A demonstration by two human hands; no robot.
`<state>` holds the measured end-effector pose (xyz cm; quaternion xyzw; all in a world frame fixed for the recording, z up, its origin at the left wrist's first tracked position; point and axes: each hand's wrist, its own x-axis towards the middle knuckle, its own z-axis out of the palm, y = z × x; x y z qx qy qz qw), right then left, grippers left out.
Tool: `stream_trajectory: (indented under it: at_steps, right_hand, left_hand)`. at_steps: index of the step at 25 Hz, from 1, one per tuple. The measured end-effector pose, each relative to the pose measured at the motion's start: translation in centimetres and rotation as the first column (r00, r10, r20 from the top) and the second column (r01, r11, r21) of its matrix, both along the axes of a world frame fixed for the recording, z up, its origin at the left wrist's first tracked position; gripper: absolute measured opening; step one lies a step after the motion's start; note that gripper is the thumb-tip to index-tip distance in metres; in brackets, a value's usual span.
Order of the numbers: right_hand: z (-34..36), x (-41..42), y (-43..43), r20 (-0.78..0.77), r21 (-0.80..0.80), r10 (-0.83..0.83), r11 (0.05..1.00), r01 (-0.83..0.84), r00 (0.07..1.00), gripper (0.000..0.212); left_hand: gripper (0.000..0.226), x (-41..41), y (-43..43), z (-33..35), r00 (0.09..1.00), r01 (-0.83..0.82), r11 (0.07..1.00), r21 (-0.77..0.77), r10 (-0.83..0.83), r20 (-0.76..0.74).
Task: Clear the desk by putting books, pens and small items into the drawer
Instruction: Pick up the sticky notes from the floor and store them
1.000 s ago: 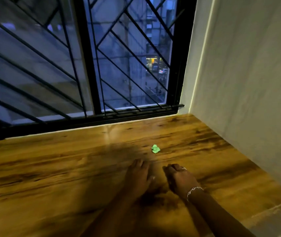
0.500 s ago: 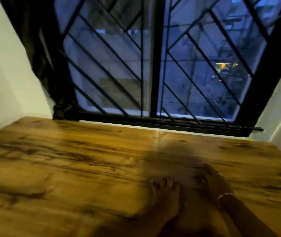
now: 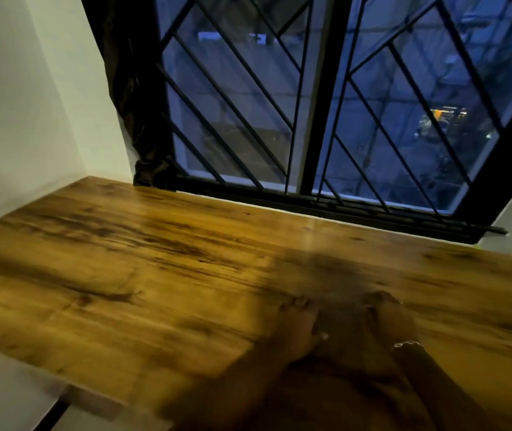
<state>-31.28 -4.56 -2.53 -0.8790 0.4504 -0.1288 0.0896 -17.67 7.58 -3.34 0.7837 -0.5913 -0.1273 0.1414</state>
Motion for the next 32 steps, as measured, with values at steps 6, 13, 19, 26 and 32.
stream_trajectory:
  at_steps: [6, 13, 19, 26, 32]
  right_hand:
    - [0.6, 5.6, 10.8, 0.313, 0.209, 0.109, 0.961, -0.181, 0.944, 0.029]
    - [0.2, 13.1, 23.6, 0.424, 0.314, 0.188, 0.887, -0.339, 0.886, 0.026]
    - [-0.2, 22.4, 33.4, 0.452, 0.387, 0.251, 0.809, -0.442, 0.856, 0.017]
    - [-4.0, 34.4, 48.1, 0.382, 0.474, 0.395, 0.693, -0.544, 0.836, 0.020]
    - [-7.3, 39.7, 57.8, 0.209, 0.536, 0.541, 0.633, -0.558, 0.815, 0.025]
  left_hand:
    - [0.054, 2.1, 8.7, -0.5, 0.979, -0.168, 0.968, -0.188, 0.142, -0.147]
    - [0.047, 6.7, 21.2, 0.0, 0.929, -0.339, 0.884, -0.321, 0.261, -0.261]
    - [0.038, 14.9, 31.9, -0.8, 0.906, -0.417, 0.848, -0.327, 0.357, -0.227]
    - [0.040, 26.1, 48.4, -2.7, 0.865, -0.479, 0.863, -0.159, 0.434, -0.251]
    - [0.045, 30.7, 60.5, -5.3, 0.799, -0.585, 0.805, 0.099, 0.593, -0.104]
